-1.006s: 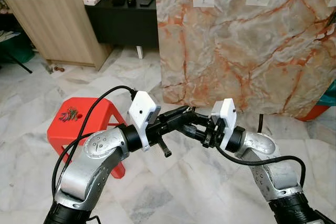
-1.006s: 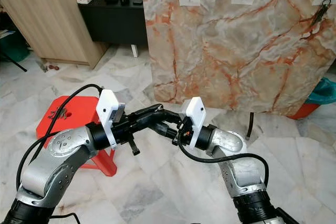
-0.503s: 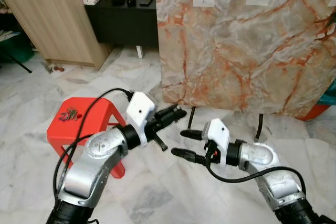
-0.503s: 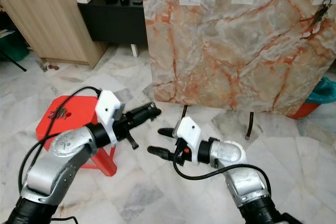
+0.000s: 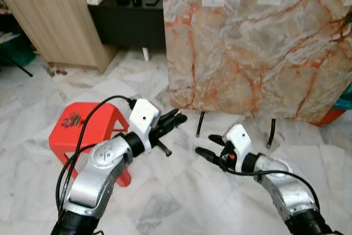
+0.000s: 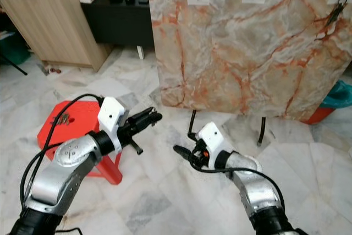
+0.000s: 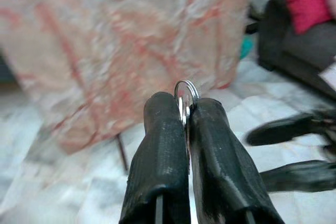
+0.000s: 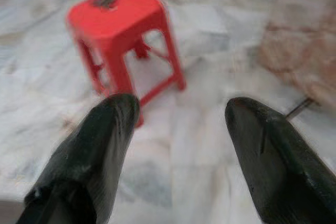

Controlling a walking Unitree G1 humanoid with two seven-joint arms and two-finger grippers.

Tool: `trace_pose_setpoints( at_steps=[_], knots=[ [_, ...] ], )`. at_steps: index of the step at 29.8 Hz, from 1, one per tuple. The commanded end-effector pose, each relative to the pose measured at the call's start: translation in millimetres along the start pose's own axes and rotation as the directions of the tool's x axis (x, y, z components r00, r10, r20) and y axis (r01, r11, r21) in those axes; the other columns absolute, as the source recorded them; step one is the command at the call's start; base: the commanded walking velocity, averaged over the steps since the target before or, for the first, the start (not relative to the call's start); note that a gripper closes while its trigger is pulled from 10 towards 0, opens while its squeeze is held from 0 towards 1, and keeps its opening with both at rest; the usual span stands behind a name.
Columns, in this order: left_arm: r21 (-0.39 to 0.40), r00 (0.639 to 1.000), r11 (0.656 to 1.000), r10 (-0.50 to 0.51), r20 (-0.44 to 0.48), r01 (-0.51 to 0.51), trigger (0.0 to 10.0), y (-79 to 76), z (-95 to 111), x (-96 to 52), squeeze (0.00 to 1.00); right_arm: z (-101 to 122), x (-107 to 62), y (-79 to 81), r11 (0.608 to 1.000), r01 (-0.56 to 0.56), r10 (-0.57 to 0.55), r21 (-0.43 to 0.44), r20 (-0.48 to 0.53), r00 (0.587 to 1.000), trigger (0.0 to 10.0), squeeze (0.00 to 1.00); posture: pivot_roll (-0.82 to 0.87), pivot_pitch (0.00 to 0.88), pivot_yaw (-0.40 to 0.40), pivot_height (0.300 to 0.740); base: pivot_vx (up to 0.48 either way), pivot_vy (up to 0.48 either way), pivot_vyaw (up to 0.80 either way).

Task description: Hang keys on a hook

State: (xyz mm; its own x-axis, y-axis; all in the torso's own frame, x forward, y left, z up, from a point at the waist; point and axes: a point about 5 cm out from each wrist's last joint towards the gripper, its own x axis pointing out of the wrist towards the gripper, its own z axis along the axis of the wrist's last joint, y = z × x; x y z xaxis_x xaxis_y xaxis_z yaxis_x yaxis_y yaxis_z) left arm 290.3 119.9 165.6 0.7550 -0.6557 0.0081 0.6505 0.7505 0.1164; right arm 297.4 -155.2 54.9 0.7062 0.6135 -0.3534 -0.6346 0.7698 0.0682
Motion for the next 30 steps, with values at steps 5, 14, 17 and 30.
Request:
trace_pose_setpoints(
  at_steps=[5, 14, 17, 30],
  knots=[
    [-0.038, 0.987, 0.990, 0.132, -0.095, -0.136, 10.0, 14.8, -36.1, -10.0, 0.00, -41.9, 0.6, -12.2, 0.954, 0.263, -0.246, 0.148, -0.122, 0.962, 10.0, 0.00, 0.12, 0.091, 0.025, 0.740, 0.000, 0.000, 0.00],
    [-0.071, 0.857, 0.921, 0.325, -0.401, -0.382, 10.0, 29.2, -123.5, -54.1, 0.00, -100.0, -13.3, -0.4, 0.860, 0.451, -0.359, 0.239, -0.344, 0.868, 10.0, 0.00, 0.11, 0.037, 0.011, 0.740, 0.000, 0.000, 0.00],
    [-0.070, 0.808, 0.903, 0.343, -0.478, -0.424, 10.0, 27.2, -146.0, -70.8, 0.00, -106.5, -15.2, 1.9, 0.841, 0.477, -0.371, 0.257, -0.369, 0.852, 10.0, 0.00, 0.10, 0.010, 0.003, 0.740, 0.000, 0.000, 0.00],
    [-0.052, 0.441, 0.754, 0.325, -0.837, -0.655, 10.0, -15.2, -234.6, -172.4, 0.00, -131.9, -26.3, 12.2, 0.750, 0.591, -0.420, 0.295, -0.478, 0.772, 10.0, 0.00, 0.08, 0.000, -0.019, 0.740, 0.000, 0.000, 0.00]
  ],
)
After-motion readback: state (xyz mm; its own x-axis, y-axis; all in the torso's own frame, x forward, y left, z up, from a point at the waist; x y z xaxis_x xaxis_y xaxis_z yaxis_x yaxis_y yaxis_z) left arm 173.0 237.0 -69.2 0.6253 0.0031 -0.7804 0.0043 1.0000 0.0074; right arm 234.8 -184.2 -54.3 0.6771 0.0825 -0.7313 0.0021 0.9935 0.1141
